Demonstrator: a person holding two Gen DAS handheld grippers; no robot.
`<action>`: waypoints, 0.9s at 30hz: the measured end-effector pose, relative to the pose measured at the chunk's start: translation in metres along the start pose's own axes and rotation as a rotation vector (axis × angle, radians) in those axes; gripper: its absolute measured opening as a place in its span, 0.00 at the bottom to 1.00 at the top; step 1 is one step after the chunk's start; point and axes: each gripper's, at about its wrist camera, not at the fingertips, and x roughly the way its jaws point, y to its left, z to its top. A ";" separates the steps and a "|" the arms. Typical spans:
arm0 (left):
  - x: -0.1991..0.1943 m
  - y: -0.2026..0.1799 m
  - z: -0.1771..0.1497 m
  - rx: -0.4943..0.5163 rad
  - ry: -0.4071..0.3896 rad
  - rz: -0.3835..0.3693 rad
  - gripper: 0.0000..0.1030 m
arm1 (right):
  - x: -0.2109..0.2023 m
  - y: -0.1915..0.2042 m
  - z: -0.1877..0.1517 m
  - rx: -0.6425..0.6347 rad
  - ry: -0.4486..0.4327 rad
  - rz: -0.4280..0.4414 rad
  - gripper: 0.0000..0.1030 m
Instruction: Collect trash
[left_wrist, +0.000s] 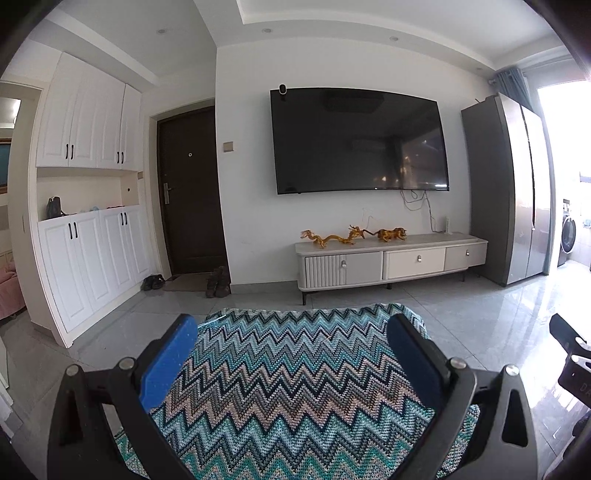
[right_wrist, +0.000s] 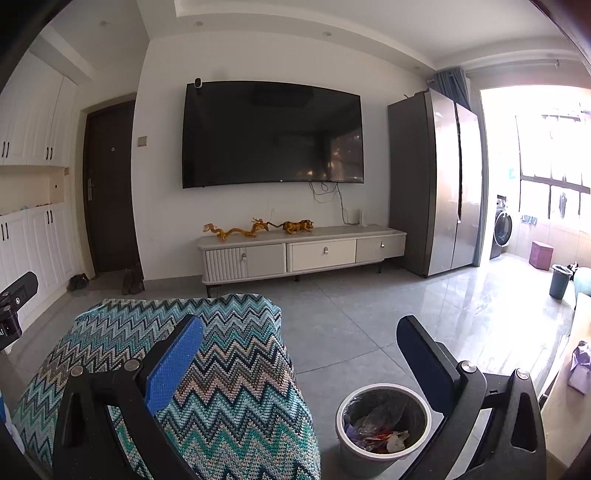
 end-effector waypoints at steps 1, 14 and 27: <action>0.000 0.000 0.000 0.001 0.000 -0.001 1.00 | 0.000 0.000 0.000 0.000 0.000 0.000 1.00; 0.000 -0.001 0.000 0.013 0.010 -0.014 1.00 | 0.001 0.000 -0.001 0.004 0.002 -0.003 1.00; 0.003 -0.004 -0.001 0.024 0.026 -0.025 1.00 | 0.005 -0.001 -0.007 0.005 0.015 -0.007 1.00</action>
